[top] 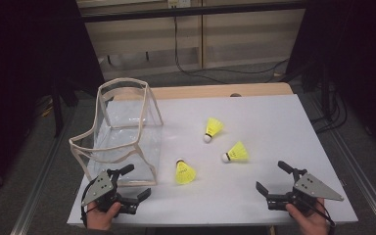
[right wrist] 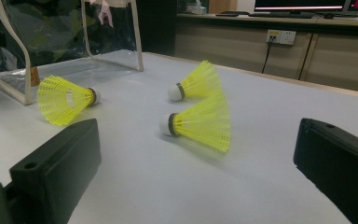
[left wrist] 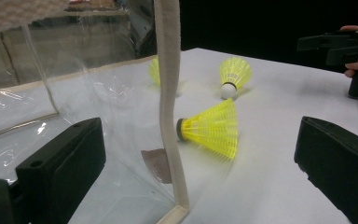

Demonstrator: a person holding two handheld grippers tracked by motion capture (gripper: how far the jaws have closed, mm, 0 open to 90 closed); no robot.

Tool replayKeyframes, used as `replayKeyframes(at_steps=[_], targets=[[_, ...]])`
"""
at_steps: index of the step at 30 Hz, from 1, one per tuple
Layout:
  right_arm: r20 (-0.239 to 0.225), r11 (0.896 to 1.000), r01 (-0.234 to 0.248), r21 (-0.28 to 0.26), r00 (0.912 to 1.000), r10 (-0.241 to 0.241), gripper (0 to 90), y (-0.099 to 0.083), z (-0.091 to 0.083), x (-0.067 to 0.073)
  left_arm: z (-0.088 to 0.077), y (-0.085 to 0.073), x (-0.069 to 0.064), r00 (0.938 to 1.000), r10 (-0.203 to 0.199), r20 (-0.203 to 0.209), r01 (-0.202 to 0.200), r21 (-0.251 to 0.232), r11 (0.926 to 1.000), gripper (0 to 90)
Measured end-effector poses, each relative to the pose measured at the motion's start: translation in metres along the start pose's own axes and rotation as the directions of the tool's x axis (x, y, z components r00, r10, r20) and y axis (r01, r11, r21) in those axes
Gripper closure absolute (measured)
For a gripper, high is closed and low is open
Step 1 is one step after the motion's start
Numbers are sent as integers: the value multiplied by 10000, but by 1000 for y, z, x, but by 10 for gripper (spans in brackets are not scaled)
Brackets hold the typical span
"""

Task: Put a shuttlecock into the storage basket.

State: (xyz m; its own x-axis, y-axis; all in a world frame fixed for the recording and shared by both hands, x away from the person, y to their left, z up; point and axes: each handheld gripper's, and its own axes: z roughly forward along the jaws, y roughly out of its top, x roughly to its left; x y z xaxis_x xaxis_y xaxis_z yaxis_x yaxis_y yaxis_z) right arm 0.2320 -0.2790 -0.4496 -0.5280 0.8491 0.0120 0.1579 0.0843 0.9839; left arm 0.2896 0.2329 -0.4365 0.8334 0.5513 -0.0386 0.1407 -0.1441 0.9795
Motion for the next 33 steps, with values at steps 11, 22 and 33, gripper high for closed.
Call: replayKeyframes(at_steps=[11, 22, 33], targets=[[-9, 10000, 9, -51, 10000, -9, 7, 0, 0, 0, 0, 1, -2, 9999, -64, 86, 64, -45, 10000, 18], [-42, 10000, 37, -35, 10000, -37, 7, 0, 0, 0, 3, 2, -5, 9996, -49, 270, 49, -3, 10000, 18], [-95, 10000, 57, -39, 9999, -58, 7, 0, 0, 1, 7, 3, -10, 9987, -74, 514, 72, 28, 10000, 18]])
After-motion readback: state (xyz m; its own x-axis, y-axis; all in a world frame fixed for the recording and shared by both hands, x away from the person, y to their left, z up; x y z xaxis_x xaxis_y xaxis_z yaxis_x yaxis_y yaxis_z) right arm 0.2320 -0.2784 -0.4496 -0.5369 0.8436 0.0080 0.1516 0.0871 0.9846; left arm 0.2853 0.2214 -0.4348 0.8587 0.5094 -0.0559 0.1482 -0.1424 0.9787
